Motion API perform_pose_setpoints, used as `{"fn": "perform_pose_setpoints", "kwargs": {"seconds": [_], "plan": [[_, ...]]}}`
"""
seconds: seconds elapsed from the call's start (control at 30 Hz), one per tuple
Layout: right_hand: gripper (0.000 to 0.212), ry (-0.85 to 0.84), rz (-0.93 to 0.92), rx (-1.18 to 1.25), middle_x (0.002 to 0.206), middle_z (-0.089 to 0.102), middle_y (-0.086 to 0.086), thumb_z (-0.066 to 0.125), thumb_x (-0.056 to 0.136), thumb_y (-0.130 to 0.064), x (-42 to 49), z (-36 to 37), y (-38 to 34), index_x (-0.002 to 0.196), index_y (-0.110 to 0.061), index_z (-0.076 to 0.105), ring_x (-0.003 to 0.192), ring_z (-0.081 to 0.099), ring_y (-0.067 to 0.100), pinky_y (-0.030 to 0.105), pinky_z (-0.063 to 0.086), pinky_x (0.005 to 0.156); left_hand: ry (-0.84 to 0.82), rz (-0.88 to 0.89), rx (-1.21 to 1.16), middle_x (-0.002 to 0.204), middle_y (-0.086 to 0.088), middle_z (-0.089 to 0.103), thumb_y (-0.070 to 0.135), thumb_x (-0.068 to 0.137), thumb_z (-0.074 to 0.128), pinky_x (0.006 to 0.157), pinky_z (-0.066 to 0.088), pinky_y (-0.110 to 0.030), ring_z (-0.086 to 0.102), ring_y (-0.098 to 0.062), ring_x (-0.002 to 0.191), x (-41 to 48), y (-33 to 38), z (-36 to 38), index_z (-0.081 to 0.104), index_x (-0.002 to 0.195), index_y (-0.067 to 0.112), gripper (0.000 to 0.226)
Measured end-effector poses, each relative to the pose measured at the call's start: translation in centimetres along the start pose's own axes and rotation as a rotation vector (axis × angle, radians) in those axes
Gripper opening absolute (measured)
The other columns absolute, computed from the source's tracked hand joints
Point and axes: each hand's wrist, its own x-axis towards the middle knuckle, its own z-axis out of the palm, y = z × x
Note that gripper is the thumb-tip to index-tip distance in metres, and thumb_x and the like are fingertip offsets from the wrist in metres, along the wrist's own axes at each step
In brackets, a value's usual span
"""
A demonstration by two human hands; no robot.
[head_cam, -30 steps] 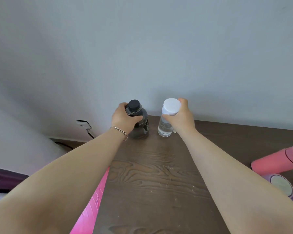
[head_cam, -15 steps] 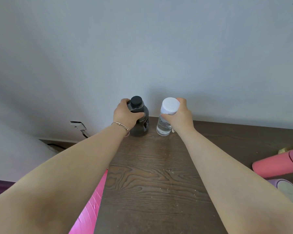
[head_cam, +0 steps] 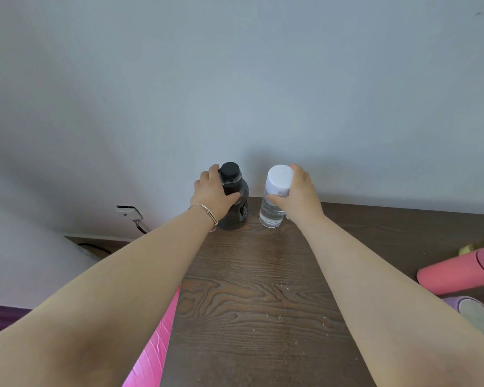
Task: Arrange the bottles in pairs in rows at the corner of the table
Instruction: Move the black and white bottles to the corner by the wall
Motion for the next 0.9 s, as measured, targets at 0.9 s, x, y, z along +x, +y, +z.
{"fn": "perform_pose_setpoints", "kwargs": {"seconds": [0.9], "plan": [[0.085, 0.024, -0.256, -0.665, 0.173, 0.037, 0.008, 0.072, 0.104, -0.042, -17.1, -3.6, 1.5, 0.171, -0.016, 0.027, 0.168, 0.023, 0.032, 0.051, 0.019, 0.139, 0.1, 0.367, 0.874, 0.159, -0.016, 0.01, 0.058, 0.085, 0.056, 0.112, 0.021, -0.055, 0.012, -0.034, 0.145, -14.9, -0.7, -2.8, 0.0, 0.153, 0.012, 0.1]]}}
